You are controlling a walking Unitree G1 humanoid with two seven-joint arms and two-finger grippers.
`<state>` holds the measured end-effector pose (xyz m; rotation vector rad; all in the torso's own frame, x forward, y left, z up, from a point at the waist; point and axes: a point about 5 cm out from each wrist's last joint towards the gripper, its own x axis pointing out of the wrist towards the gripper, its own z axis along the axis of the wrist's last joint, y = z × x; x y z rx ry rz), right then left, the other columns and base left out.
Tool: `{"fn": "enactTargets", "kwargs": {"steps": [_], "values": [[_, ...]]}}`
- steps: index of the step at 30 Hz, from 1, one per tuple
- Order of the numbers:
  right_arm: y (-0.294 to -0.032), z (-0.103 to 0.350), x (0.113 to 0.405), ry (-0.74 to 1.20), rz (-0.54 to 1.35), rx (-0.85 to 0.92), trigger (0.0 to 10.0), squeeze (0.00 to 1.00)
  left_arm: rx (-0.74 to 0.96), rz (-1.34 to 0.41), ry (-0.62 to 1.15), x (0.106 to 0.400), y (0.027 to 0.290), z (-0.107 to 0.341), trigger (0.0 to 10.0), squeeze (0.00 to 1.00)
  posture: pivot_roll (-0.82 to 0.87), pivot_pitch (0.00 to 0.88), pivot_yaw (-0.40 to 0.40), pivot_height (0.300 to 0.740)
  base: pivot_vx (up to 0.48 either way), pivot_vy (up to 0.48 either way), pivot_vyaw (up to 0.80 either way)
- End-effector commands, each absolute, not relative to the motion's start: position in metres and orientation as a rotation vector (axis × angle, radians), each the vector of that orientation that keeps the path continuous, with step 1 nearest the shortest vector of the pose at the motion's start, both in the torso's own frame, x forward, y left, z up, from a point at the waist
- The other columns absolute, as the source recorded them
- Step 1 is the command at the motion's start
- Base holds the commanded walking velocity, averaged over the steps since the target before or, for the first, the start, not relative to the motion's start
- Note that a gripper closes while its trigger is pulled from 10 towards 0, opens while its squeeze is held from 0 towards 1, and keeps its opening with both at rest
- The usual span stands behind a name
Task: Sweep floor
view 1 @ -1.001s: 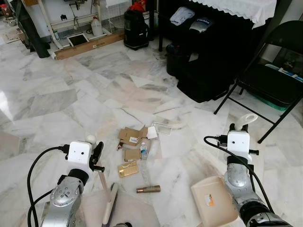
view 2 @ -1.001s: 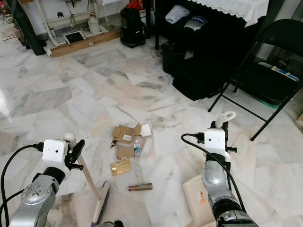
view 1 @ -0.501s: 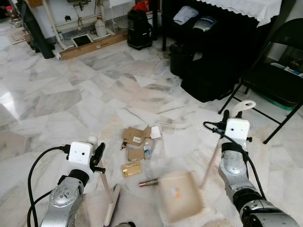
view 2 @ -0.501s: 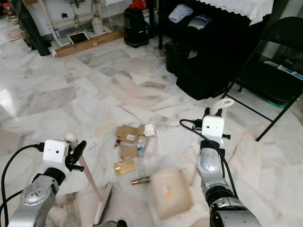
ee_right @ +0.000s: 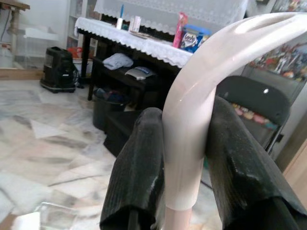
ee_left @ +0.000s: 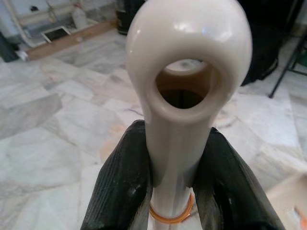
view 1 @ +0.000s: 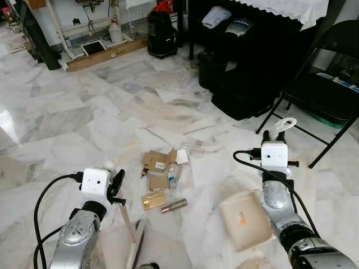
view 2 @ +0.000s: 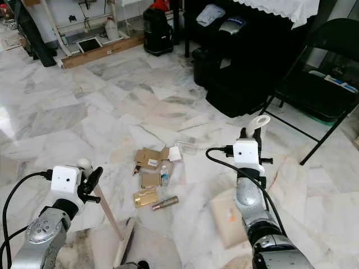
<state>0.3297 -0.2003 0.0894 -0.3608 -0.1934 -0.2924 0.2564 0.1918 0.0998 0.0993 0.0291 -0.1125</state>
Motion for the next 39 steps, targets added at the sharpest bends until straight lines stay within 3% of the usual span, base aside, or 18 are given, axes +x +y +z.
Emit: {"fn": "enactTargets", "kwargs": {"steps": [1,39], "values": [[-0.206,0.091,0.328,-0.206,-0.305,-0.33,10.0,0.0,0.115,-0.064,-0.066,0.261,0.197,0.117,10.0,0.0,0.16,0.096,0.034,0.74,0.0,0.0,0.0],[-0.21,0.096,0.323,-0.241,-0.282,-0.223,10.0,0.0,0.101,-0.036,-0.134,0.269,0.188,0.119,10.0,0.0,0.12,0.071,0.018,0.74,0.019,0.0,0.0]]}}
